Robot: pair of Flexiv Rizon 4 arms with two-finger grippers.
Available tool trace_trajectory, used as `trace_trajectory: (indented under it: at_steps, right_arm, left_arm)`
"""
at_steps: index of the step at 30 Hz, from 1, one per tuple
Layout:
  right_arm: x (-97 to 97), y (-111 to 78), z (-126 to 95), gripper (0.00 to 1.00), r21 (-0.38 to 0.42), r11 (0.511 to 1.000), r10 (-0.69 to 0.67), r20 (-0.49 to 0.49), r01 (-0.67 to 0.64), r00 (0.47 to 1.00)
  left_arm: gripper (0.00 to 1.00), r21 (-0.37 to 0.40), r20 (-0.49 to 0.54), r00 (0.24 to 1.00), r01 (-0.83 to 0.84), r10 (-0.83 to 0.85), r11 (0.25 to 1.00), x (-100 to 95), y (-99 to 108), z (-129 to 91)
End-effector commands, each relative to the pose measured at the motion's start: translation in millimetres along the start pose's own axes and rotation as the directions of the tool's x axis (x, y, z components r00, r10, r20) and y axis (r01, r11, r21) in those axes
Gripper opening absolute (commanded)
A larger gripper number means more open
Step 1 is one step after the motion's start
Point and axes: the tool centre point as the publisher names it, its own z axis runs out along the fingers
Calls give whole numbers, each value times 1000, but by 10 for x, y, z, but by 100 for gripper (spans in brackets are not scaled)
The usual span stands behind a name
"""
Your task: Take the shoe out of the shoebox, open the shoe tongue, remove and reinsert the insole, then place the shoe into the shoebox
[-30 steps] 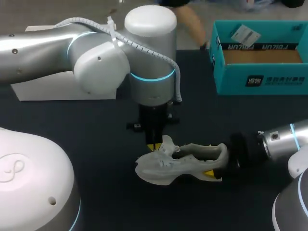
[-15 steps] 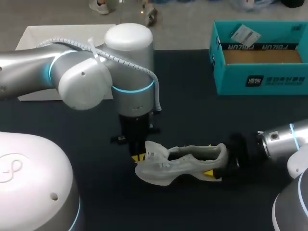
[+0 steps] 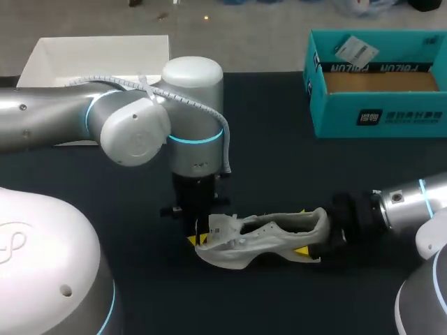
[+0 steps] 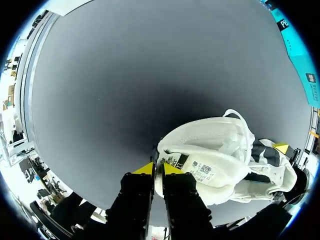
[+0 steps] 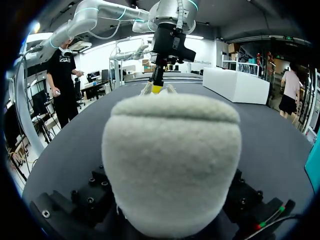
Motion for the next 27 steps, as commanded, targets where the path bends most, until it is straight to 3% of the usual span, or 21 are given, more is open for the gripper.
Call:
trace_trajectory:
  at_steps: [1,2,3,11,15,17,18,19,21,24,27]
  right_arm:
    - [-18,-71,60,0,3,1000,1,3,-1,1000]
    - [-18,-71,60,0,3,1000,1,3,-1,1000]
    - [-18,-71,60,0,3,1000,1,3,-1,1000]
    - [-18,-71,60,0,3,1000,1,3,-1,1000]
    - [-18,-71,60,0,3,1000,1,3,-1,1000]
    - [-18,-71,60,0,3,1000,1,3,-1,1000]
    - [-18,-71,60,0,3,1000,1,3,-1,1000]
    - [-18,-71,60,0,3,1000,1,3,-1,1000]
    - [-18,-71,60,0,3,1000,1,3,-1,1000]
    - [-18,-71,60,0,3,1000,1,3,-1,1000]
    - [-18,-71,60,0,3,1000,1,3,-1,1000]
  left_arm:
    - [81,-10,8,1000,-16,16,1000,70,-46,37]
    - [98,-11,7,1000,-25,25,1000,76,-43,28]
    - [100,-11,7,1000,-27,27,1000,81,-40,22]
    - [100,20,-32,995,-96,97,995,69,12,-194]
    - [100,107,-56,927,-363,370,926,99,96,-440]
    - [100,147,-72,811,-567,581,810,127,171,-549]
    - [100,177,-68,710,-683,701,708,138,235,-616]
    - [100,193,-43,649,-740,759,644,146,270,-651]
    - [100,241,55,462,-867,885,437,176,405,-766]
    - [100,296,198,164,-950,966,100,185,559,-963]
    - [100,308,265,-24,-945,964,-108,200,596,-1139]
